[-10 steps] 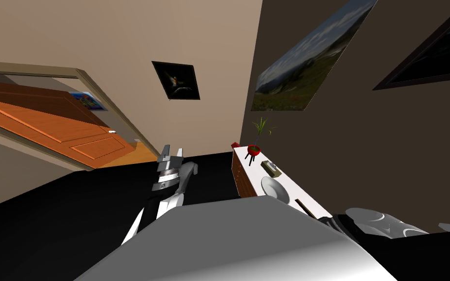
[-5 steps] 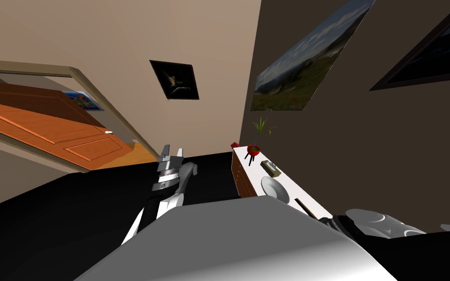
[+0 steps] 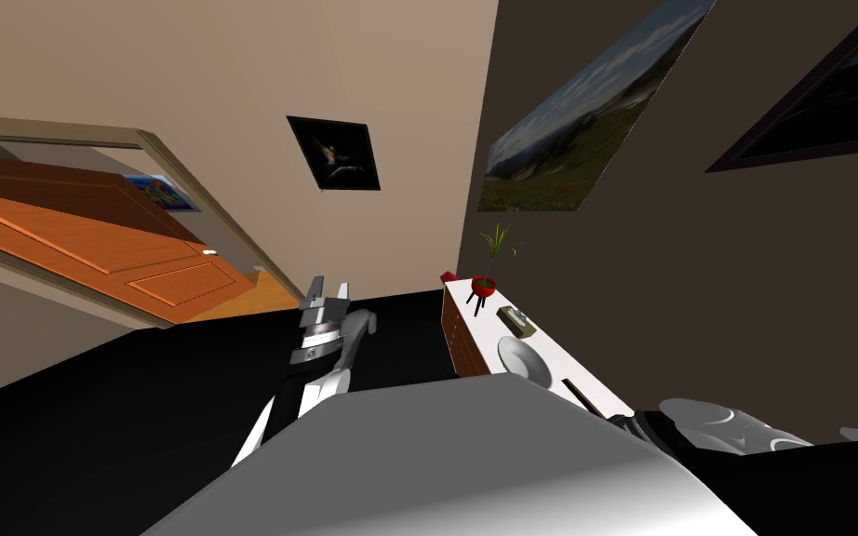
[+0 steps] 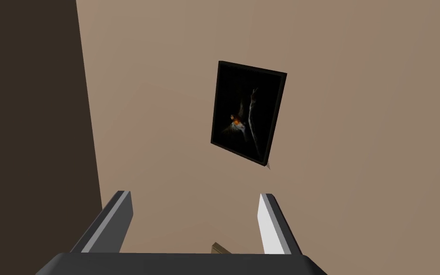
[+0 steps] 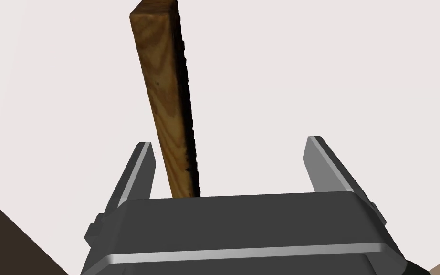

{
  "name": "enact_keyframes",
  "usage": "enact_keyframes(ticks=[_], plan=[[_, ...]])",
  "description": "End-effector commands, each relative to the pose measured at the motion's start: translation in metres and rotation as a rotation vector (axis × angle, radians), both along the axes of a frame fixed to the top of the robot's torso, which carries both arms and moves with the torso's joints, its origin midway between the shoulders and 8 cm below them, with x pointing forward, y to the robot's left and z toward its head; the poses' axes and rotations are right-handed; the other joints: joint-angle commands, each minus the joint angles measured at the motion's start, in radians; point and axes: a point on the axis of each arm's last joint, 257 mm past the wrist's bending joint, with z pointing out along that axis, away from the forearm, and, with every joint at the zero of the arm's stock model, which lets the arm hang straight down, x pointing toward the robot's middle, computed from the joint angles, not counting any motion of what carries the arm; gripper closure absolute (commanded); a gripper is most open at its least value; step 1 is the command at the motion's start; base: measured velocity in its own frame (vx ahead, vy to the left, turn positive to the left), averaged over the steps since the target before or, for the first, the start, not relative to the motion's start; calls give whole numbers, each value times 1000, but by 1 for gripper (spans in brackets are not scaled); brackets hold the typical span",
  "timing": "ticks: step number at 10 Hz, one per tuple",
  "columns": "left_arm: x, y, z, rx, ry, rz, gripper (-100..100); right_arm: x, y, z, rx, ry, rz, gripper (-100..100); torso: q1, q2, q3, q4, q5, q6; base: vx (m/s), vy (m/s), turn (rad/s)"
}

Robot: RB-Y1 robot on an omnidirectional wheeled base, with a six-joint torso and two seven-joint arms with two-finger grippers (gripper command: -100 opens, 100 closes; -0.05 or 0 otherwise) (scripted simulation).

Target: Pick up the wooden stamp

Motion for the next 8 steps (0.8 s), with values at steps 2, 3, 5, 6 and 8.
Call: enact_keyframes(ticks=[2,3,5,6,8], plan=[[0,0,0,0,0,0,0,-4,6,-13,-3,-5,-5,-100,0,0,0,0,0,0,-2,-9,34],[0,0,0,0,0,0,0,-6,9,-20,-4,-7,-8,-100,-1,0,0,0,0,0,-16,-16,53],[0,0,0,0,0,0,0,-3,6,-15,-5,-7,-7,100,-7,1,0,0,-6,0,-3,-1,5],[0,0,0,0,0,0,0,-3,3,-14,-10,-7,-7,100,-6,0,0,0,-7,0,0,0,0],[0,0,0,0,0,0,0,-3,5,-15,-5,-8,-8,100,-8,0,0,-1,-7,0,0,3,-1]])
